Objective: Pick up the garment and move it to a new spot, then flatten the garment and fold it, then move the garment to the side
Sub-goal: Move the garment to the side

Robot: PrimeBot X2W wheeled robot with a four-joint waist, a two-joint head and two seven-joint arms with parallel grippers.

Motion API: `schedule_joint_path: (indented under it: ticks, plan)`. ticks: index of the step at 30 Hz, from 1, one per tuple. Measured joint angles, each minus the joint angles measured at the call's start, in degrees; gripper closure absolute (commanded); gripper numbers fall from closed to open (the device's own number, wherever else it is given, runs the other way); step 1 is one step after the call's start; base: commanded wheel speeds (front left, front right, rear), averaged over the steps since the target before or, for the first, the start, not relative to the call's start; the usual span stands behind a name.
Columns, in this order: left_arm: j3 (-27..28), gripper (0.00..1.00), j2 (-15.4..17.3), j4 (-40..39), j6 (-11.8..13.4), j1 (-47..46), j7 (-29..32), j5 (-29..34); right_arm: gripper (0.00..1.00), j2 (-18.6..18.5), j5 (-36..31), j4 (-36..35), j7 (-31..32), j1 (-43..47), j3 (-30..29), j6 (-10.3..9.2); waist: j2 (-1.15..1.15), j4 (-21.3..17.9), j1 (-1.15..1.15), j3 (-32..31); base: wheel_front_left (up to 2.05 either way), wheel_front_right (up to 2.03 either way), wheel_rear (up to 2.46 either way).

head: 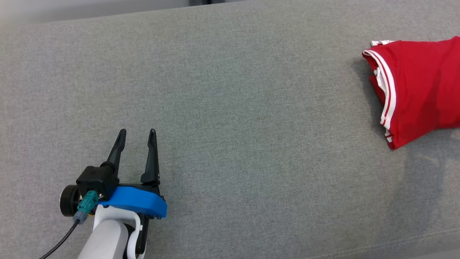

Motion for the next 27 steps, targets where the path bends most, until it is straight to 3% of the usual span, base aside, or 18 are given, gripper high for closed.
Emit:
schedule_joint_path:
  ticks: [12,20,27]
  plan:
    - [0.27,0.0,-0.73,1.7,-0.22,-0.76,-0.96,-1.48,0.0,4.13,5.7,-0.26,-6.91,1.71,11.55,0.0,0.0,0.7,0.0,-4.27,0.0,0.0,0.0]
    - [1.48,0.0,-1.56,6.93,-1.15,-0.84,-1.8,-2.55,0.0,9.88,12.33,-6.79,-9.82,12.18,19.15,0.0,0.0,3.32,-0.01,-9.47,0.0,0.0,0.0]
    - [1.7,0.0,-2.0,9.26,-1.79,1.94,-2.12,-2.16,0.0,13.94,13.77,-16.62,-10.39,25.26,20.46,0.0,-0.01,6.51,-0.01,-13.34,0.0,0.0,0.0]
